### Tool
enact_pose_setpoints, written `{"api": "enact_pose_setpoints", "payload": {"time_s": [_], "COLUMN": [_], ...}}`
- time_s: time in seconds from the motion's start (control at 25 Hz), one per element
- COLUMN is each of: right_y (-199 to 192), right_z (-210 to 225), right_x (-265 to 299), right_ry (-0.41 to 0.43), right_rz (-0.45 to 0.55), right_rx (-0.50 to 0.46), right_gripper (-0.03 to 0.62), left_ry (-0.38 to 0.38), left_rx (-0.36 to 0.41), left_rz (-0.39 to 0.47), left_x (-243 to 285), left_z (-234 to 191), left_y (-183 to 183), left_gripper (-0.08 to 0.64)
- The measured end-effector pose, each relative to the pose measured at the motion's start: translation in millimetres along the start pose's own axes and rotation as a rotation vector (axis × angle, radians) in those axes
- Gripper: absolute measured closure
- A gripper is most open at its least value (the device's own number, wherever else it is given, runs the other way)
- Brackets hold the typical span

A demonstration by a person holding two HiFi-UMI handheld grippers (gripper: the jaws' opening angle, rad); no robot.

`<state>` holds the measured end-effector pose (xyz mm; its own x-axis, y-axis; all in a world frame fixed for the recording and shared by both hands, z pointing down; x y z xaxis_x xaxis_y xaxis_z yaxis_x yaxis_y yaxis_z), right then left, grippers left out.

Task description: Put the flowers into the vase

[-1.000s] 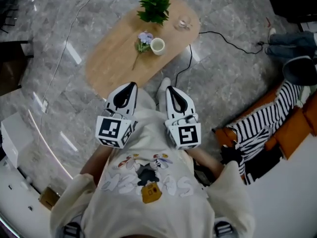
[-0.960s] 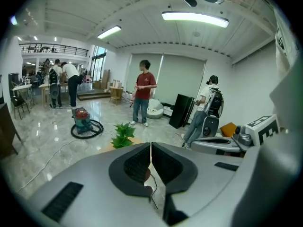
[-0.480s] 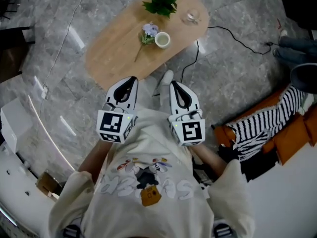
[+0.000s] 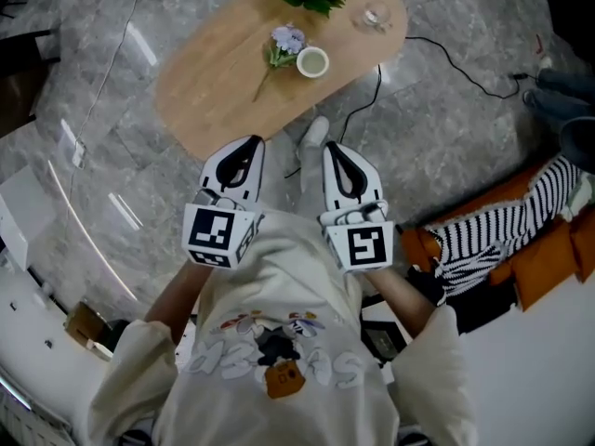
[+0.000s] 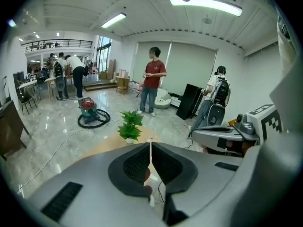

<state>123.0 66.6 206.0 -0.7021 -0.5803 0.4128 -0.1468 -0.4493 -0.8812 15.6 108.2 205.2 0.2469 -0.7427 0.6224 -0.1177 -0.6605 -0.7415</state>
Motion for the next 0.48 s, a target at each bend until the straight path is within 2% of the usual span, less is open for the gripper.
{"api": "enact_pose_setpoints", "payload": {"time_s": [0.48], "right_y": [-37.7], "right_z": [0.5], "right_x": [37.4], "right_ry": [0.006], "right_rz": [-0.073], "right_rx": [0.01], "right_gripper": [0.588], "left_ry": [0.005], "left_rx": [-0.037], "left_rz": [-0.033], "left_x": [35.2], "left_z": [-24.5], "left_y": [-27.4], "left_gripper": [0.546]}}
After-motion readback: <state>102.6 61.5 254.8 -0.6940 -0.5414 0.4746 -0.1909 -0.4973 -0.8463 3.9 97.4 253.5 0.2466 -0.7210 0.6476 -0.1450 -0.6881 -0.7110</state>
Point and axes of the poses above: the fingertips, and each gripper's own axes: x forward along the fingers, z to its right, y out of its top, the point moved 1 cm from there along -x, backward along the fingers, and after that the axes turned 5 degrees about -y, right-handed, at the moved point
